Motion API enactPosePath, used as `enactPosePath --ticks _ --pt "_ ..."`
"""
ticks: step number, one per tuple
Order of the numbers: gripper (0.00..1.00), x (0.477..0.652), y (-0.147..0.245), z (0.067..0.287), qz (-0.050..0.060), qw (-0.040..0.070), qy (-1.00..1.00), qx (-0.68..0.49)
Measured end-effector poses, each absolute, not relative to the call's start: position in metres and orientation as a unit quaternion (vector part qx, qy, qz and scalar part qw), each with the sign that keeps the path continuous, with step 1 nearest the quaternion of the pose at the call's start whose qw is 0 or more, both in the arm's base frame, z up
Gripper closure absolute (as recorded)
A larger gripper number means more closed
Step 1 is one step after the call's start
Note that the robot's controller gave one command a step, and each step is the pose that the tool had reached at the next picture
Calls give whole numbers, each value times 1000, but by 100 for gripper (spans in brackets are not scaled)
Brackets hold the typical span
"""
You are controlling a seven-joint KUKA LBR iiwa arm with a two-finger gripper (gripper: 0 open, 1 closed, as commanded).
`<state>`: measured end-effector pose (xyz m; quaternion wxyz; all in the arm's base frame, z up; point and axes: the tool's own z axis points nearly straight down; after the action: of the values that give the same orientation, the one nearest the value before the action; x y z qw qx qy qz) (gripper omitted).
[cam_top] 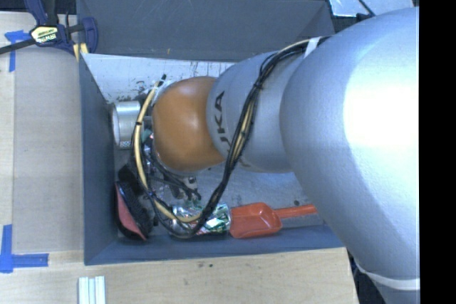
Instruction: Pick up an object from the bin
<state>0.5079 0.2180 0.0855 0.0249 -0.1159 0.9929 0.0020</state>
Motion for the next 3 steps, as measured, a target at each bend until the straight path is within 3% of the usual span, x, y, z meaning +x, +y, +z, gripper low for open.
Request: enactPosePath --ticks 1,2,3 --pt "100 562 226 80 -9 15 976 -215" --pt "100 562 226 80 -9 15 976 -215" --pt "100 564 204 79 -10 23 980 -196"
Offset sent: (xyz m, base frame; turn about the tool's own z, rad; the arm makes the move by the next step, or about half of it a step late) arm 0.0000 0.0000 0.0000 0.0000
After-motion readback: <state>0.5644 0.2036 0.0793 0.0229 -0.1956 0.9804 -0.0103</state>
